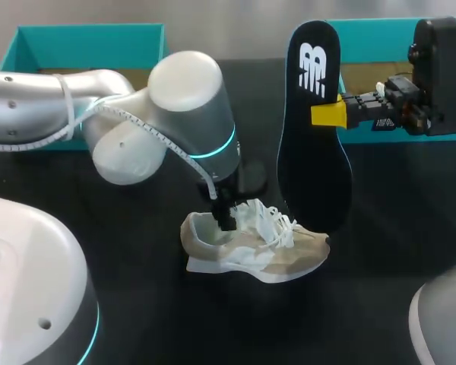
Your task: Take the shoe out of the shoebox, open the shoe tongue, remove and reinsert the insole, then place the shoe into the shoebox
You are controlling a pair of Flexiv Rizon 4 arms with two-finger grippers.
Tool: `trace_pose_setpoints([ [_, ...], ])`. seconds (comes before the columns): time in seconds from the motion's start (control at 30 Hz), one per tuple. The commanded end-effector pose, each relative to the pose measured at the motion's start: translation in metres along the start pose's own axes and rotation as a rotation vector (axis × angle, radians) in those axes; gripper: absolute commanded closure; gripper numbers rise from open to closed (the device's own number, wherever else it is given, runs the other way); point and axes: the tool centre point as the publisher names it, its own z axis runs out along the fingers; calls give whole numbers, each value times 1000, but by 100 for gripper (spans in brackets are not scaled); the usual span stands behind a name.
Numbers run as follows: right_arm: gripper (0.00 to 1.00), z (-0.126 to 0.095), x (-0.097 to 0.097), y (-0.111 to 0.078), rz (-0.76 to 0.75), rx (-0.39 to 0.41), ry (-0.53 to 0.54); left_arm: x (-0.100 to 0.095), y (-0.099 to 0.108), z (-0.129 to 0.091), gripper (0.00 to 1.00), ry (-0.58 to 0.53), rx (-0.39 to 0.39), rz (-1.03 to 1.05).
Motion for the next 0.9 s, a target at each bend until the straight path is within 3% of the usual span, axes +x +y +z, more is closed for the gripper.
trace_pose_setpoints([
  [0.03,100,4,-4,5,2,8,4,1,0,0,100,-4,-3,-1],
  [0.3,100,4,-4,5,2,8,4,1,1,-4,100,-3,8,11],
  [0.53,100,4,-4,5,2,8,4,4,-2,-27,100,23,109,132],
  [0.9,100,4,-4,5,2,8,4,12,-4,-83,100,24,336,727],
])
